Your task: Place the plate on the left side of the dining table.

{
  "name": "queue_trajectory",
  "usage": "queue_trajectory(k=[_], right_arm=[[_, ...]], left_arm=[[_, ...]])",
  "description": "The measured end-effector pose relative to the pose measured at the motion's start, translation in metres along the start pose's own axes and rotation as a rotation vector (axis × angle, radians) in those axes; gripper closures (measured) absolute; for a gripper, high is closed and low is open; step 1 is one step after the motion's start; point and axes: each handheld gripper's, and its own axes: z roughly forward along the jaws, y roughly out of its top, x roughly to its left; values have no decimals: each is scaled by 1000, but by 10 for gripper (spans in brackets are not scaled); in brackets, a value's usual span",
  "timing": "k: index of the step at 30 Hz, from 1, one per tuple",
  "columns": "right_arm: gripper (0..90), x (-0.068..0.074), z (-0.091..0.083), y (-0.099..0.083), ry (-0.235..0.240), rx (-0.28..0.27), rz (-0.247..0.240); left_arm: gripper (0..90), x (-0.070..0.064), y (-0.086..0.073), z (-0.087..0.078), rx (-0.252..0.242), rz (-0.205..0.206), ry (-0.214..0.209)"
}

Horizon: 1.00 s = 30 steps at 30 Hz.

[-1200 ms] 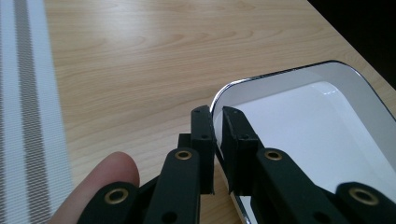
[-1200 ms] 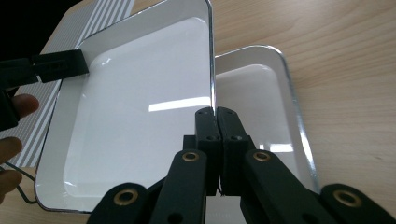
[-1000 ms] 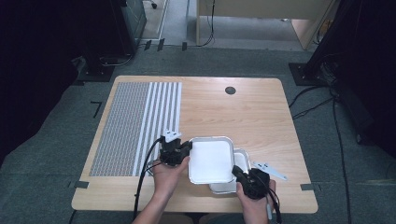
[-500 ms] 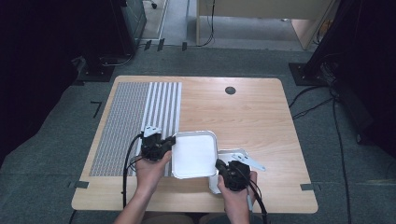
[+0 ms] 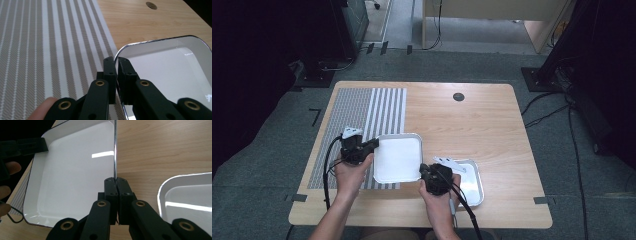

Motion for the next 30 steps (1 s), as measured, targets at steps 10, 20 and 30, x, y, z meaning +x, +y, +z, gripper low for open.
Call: queue_trajectory(k=[10,20,30], right_arm=[[894,26,30,4,15,16,1],[892,43,55,9,35,36,16],[890,58,75,14,44,37,24]], left_arm=[[867,36,10,0,14,-26,7],[865,60,17,3,18,-33,35],[862,82,29,8,24,-20,70]])
